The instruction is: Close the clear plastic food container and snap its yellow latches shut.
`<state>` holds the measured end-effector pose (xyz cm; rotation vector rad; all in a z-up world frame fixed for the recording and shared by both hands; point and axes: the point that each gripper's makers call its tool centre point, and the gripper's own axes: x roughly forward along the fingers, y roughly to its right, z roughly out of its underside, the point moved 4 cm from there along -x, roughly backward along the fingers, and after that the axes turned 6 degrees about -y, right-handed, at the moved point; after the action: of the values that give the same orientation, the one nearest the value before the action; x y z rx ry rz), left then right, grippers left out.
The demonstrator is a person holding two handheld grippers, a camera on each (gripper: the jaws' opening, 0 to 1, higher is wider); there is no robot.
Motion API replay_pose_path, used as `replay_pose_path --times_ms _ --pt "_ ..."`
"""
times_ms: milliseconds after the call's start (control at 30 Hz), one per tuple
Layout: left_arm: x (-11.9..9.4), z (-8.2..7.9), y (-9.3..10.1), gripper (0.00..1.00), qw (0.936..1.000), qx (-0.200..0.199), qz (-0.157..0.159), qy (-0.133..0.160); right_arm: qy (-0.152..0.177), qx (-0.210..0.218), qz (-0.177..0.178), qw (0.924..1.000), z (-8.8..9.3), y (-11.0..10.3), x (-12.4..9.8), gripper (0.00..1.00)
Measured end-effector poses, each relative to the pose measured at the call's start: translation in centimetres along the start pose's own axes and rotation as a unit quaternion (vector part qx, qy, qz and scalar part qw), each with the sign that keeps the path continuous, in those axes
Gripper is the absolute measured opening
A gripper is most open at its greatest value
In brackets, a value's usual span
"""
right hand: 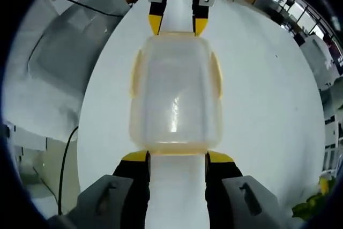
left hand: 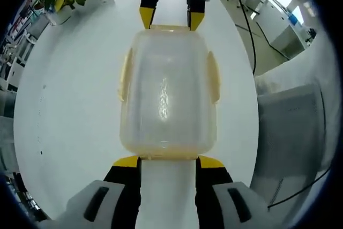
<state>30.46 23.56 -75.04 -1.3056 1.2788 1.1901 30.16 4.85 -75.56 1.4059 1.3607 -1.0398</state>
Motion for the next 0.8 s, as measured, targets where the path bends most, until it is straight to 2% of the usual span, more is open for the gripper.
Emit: replay_pose_path --times_ms 233,333,433,500,567,600,633,667,733,800 --pt "0.4 0.2 0.0 0.33 0.9999 0.010 -0.001 -0.005 -0.007 0.015 0.000 0.9999 0.4 -0.3 0.6 0.35" --pt "1.0 1.0 0.0 0.32 0.9994 0.000 -0.003 -0.034 -0.013 0.020 -0.002 0.9997 0.7 -0.4 1.1 0.31" --pt "1.3 1.9 0.1 0.32 0.9989 -0.014 0.001 -0.045 -0.017 0.070 -0.015 0.9973 1.3 -0.7 1.2 0.43" --pt "1.0 2.2 0.1 0.32 0.9983 -0.040 0.005 -0.041 -0.019 0.069 -0.010 0.9974 1.7 -0.5 1.2 0.53" --pt "0.5 2.4 0.0 0.33 0.9961 -0.082 0.017 -0.025 -0.028 0.079 -0.007 0.9964 2.5 -0.5 0.9 0.53" --pt "0.1 2.4 -0.4 0.32 0.9926 -0.118 0.026 -0.006 -0.032 0.085 -0.005 0.9959 2.9 -0.4 0.8 0.50" --pt "-0.3 2.6 -0.7 0.33 0.9891 -0.145 0.027 -0.002 -0.035 0.092 -0.003 0.9951 3.2 -0.3 0.7 0.47" --pt "-0.8 2.9 -1.0 0.33 0.9827 -0.182 0.033 0.002 -0.051 0.120 0.005 0.9914 3.9 -0.1 0.5 0.42" --pt "-1.8 3.4 -1.4 0.33 0.9752 -0.217 0.041 0.015 -0.066 0.151 0.023 0.9860 4.9 0.6 0.2 0.37" --pt "-2.6 3.3 -1.7 0.33 0.9690 -0.240 0.047 0.035 -0.073 0.180 0.026 0.9806 5.5 0.8 0.0 0.40"
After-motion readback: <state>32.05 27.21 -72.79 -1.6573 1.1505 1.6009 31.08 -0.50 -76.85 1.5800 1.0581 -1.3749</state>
